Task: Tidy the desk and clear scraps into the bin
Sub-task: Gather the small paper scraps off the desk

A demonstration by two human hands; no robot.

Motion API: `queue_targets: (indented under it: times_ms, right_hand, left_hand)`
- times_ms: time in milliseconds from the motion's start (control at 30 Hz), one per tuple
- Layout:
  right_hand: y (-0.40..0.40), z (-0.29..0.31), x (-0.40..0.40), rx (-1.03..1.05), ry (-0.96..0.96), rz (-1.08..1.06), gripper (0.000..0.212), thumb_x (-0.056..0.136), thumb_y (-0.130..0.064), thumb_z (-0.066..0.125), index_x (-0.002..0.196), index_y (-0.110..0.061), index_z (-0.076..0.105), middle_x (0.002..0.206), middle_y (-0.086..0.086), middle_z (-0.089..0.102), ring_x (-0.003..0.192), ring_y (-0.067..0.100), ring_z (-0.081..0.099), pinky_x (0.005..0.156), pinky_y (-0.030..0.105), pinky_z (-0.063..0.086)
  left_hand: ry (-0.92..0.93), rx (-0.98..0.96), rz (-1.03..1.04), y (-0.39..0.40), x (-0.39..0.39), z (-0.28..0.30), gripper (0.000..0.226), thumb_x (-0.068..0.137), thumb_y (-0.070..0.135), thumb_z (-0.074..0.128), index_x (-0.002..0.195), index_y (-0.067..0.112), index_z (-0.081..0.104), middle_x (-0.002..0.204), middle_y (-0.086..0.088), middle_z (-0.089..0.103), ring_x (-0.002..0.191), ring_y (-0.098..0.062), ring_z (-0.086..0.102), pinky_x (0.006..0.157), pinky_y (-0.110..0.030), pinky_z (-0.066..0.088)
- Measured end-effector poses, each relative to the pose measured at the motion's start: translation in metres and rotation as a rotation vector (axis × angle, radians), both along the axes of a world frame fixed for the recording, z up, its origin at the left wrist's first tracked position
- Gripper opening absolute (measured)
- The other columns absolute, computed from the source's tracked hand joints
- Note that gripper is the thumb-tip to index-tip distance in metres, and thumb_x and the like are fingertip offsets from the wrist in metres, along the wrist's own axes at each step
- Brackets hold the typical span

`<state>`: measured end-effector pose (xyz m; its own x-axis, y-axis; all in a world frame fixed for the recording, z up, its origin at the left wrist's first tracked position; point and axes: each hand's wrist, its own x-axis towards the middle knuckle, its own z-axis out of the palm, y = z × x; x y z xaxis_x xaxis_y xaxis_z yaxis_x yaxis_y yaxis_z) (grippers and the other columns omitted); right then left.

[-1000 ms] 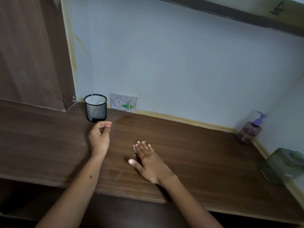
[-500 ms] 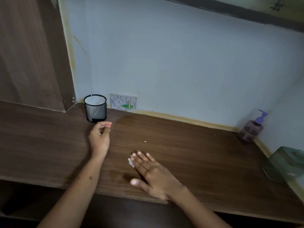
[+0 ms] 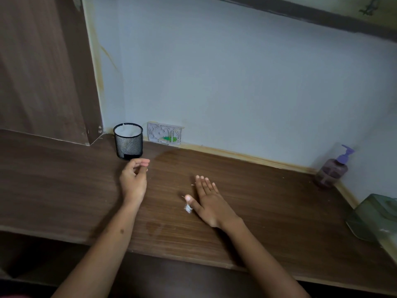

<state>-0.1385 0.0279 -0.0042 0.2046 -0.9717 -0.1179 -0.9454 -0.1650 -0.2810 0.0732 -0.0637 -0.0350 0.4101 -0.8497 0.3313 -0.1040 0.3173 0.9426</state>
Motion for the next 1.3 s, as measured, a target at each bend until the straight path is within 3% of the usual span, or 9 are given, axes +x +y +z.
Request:
queue_targets:
  times_ms: [233, 467, 767, 833, 900, 967, 1033, 1167, 1300]
  right_hand:
    - [-0.004, 0.005, 0.027, 0.022, -0.006, 0.134, 0.092, 0.086, -0.072, 0.008, 0.153, -0.008, 0.005, 0.162, 0.006, -0.004, 0.148, 0.012, -0.009, 0.117, 0.025, -0.011]
    - [0.054, -0.004, 0.017, -0.119, 0.130, 0.414, 0.078, 0.096, -0.063, 0.016, 0.154, -0.013, 0.003, 0.161, -0.002, -0.004, 0.148, 0.008, -0.011, 0.119, 0.026, -0.012]
    - [0.030, 0.005, -0.105, -0.008, 0.187, -0.169, 0.098, 0.075, -0.073, -0.006, 0.154, -0.015, 0.001, 0.161, 0.001, -0.009, 0.147, 0.010, -0.012, 0.114, 0.025, -0.012]
    - [0.031, 0.006, -0.123, 0.005, 0.119, -0.191, 0.084, 0.086, -0.067, 0.005, 0.154, -0.017, 0.005, 0.160, -0.002, -0.010, 0.145, 0.007, -0.013, 0.115, 0.024, -0.011]
    - [0.036, 0.008, -0.130, -0.015, 0.045, -0.136, 0.057, 0.103, -0.039, 0.027, 0.153, -0.019, 0.008, 0.159, -0.007, -0.008, 0.144, 0.003, -0.010, 0.119, 0.026, -0.007]
    - [0.037, 0.007, -0.133, -0.057, 0.013, -0.089, 0.058, 0.102, -0.008, 0.036, 0.153, -0.022, 0.012, 0.158, -0.011, -0.001, 0.144, 0.000, -0.003, 0.119, 0.022, -0.003]
    - [0.032, 0.005, -0.136, -0.093, 0.006, -0.097, 0.063, 0.097, 0.005, 0.039, 0.151, -0.022, 0.022, 0.158, -0.010, 0.011, 0.144, 0.002, 0.009, 0.116, 0.016, 0.001]
    - [0.017, -0.001, -0.135, -0.184, -0.055, -0.217, 0.052, 0.093, 0.006, 0.046, 0.140, -0.018, 0.049, 0.147, -0.003, 0.045, 0.135, 0.009, 0.042, 0.114, 0.020, 0.026]
    - [0.002, -0.006, -0.116, -0.318, -0.194, -0.446, 0.042, 0.092, 0.003, 0.052, 0.126, -0.020, 0.063, 0.118, 0.003, 0.069, 0.105, 0.010, 0.065, 0.094, 0.022, 0.050]
  left_hand:
    - [-0.009, 0.006, -0.002, -0.001, 0.001, -0.002, 0.025, 0.088, -0.008, 0.051, 0.090, 0.012, 0.066, 0.091, -0.009, 0.067, 0.076, -0.013, 0.060, 0.072, -0.010, 0.047]
    - [-0.019, 0.038, -0.005, -0.004, 0.003, -0.007, 0.025, 0.087, -0.006, 0.052, 0.088, 0.014, 0.067, 0.089, -0.005, 0.068, 0.082, -0.022, 0.063, 0.083, -0.040, 0.051]
    - [-0.018, 0.060, -0.022, -0.002, 0.002, -0.005, 0.028, 0.087, -0.006, 0.053, 0.086, 0.019, 0.066, 0.088, -0.004, 0.067, 0.084, -0.023, 0.063, 0.081, -0.037, 0.050]
    - [-0.024, 0.057, -0.022, -0.001, 0.001, -0.004, 0.027, 0.087, -0.006, 0.053, 0.086, 0.018, 0.066, 0.089, -0.005, 0.068, 0.084, -0.023, 0.063, 0.081, -0.035, 0.049]
    - [-0.035, 0.060, -0.024, -0.001, 0.001, -0.004, 0.027, 0.087, -0.005, 0.053, 0.087, 0.018, 0.066, 0.091, -0.007, 0.069, 0.084, -0.022, 0.063, 0.082, -0.036, 0.050]
    - [-0.035, 0.061, -0.032, -0.002, 0.002, -0.005, 0.027, 0.087, -0.005, 0.054, 0.086, 0.019, 0.065, 0.091, -0.005, 0.068, 0.085, -0.023, 0.063, 0.083, -0.038, 0.051]
    - [-0.036, 0.058, -0.039, -0.001, 0.002, -0.005, 0.028, 0.087, -0.006, 0.054, 0.085, 0.020, 0.065, 0.090, -0.005, 0.068, 0.086, -0.026, 0.064, 0.083, -0.038, 0.050]
    - [-0.029, 0.056, -0.039, 0.001, 0.002, -0.004, 0.031, 0.088, -0.005, 0.054, 0.083, 0.024, 0.064, 0.091, -0.005, 0.068, 0.089, -0.030, 0.065, 0.083, -0.039, 0.051]
    - [-0.032, 0.058, -0.037, 0.000, 0.003, -0.005, 0.034, 0.087, -0.004, 0.054, 0.082, 0.028, 0.063, 0.090, -0.003, 0.068, 0.089, -0.031, 0.065, 0.086, -0.043, 0.051]
